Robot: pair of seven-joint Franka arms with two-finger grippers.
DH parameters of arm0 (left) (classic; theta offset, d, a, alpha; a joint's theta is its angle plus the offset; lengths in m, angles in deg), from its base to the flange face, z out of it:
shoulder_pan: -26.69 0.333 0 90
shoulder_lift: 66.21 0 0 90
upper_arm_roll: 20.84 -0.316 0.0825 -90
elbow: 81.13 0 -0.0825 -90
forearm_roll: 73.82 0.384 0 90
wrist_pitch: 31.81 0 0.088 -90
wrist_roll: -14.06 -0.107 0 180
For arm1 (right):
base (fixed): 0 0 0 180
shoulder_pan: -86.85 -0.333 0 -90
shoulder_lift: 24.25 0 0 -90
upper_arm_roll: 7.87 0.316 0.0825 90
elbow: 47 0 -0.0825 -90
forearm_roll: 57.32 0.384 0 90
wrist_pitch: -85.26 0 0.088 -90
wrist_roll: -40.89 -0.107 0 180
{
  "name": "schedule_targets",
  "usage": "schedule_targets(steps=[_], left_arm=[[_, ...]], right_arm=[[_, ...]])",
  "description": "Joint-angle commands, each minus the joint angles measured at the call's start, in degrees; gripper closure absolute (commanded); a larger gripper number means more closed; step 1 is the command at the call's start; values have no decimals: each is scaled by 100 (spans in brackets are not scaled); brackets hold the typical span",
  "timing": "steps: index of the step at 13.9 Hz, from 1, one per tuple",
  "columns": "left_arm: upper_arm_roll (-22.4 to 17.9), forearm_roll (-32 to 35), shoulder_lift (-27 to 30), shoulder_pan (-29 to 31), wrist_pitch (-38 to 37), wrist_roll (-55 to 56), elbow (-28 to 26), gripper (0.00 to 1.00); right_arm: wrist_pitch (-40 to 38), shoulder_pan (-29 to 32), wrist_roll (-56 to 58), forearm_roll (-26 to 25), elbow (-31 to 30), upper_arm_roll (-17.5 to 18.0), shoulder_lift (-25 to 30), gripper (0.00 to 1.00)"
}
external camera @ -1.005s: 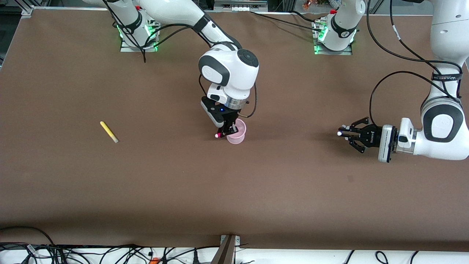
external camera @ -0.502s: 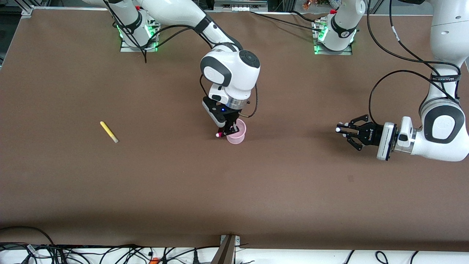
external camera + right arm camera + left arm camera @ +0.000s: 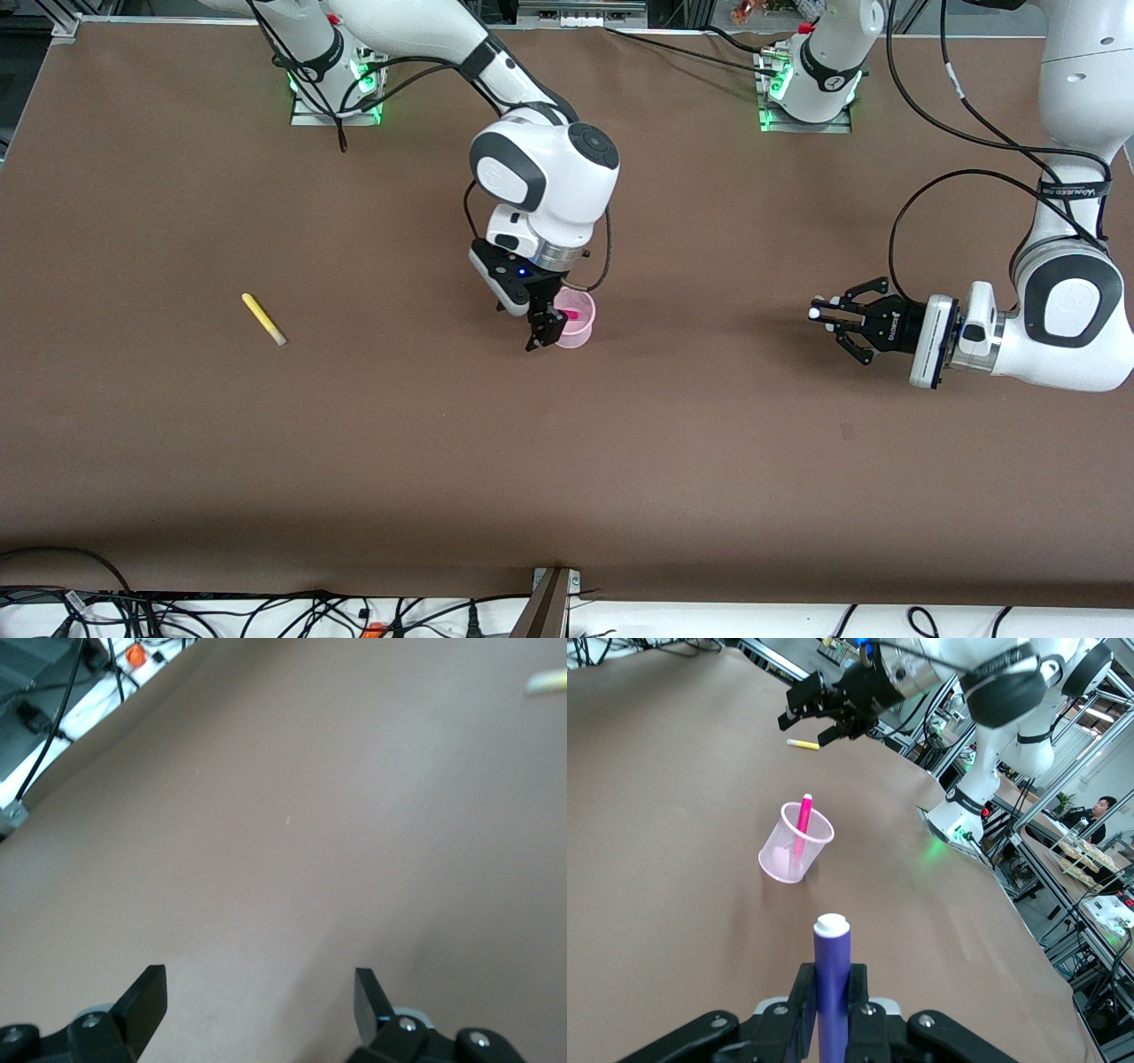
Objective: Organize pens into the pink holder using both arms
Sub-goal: 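Withdraw the right gripper while the left gripper carries the purple marker toward the cup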
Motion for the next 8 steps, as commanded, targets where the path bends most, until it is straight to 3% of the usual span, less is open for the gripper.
schedule_targets(steps=[1, 5, 8], left_arm=[[97, -145, -50, -39, -139, -98, 274, 100], [650, -346, -50, -127, 62, -10, 283, 100], [669, -558, -6, -618, 676, -10, 248, 100]], right_arm=[[-507, 557, 1927, 989, -77, 41, 681, 6], [-1683, 1462, 4775, 2150, -85, -134, 1402, 2], [-2266, 1903, 7254, 3003, -85, -844, 1711, 1]])
